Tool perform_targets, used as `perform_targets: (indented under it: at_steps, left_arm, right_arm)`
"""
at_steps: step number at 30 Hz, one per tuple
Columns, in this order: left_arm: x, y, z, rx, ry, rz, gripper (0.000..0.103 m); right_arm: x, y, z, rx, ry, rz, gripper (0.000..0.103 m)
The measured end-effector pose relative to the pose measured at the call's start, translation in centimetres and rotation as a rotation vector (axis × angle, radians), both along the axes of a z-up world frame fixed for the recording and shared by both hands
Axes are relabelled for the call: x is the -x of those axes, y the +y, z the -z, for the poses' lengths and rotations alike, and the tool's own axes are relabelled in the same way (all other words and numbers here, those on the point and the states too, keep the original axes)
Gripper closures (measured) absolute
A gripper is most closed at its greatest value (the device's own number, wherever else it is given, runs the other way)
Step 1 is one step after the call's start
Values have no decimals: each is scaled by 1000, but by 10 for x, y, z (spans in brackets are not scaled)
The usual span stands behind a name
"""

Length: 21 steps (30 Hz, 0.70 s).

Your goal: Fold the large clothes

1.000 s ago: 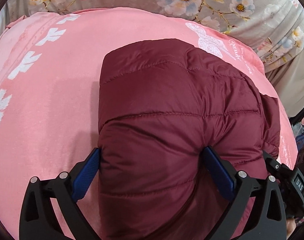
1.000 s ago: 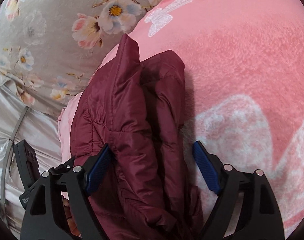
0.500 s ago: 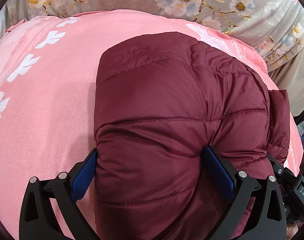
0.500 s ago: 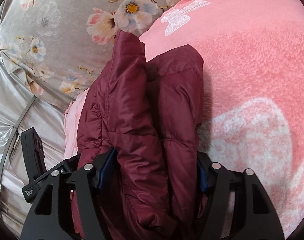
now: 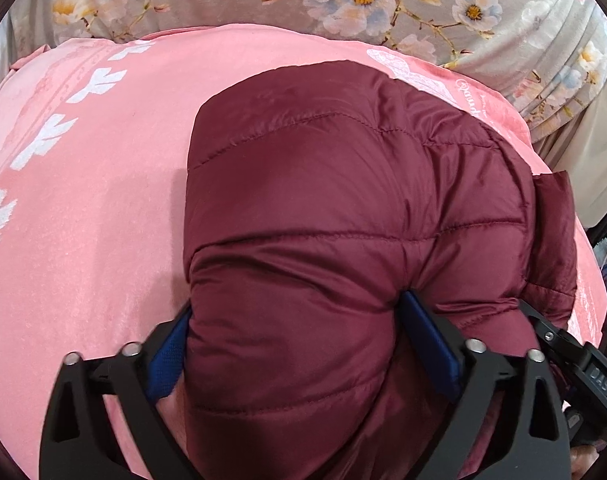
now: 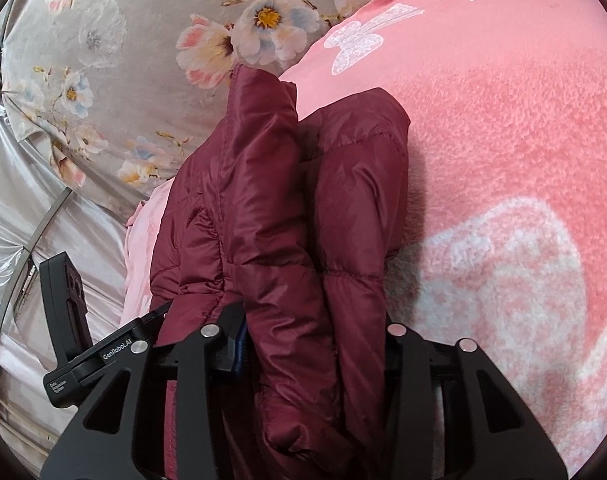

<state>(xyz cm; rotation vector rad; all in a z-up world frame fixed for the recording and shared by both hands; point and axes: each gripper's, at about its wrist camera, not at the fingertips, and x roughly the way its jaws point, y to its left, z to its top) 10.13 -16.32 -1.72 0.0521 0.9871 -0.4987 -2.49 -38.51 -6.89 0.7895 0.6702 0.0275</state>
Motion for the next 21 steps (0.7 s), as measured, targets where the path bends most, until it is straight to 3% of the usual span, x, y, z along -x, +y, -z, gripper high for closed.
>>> perform_targets:
  at_steps: [4, 7, 11, 21]
  left_arm:
    - [17, 3, -24, -28, -37, 20, 46]
    - [32, 9, -46, 2, -47, 69, 62]
    - [52, 10, -75, 42, -81, 130, 69]
    - [90, 17, -163, 123, -311, 218, 69]
  right_arm:
    - [14, 11, -18, 40, 9, 36, 84]
    - [31, 18, -37, 76, -6, 55, 86]
    - [57, 27, -69, 136, -44, 91, 87]
    - [96, 45, -155, 267, -205, 172, 87]
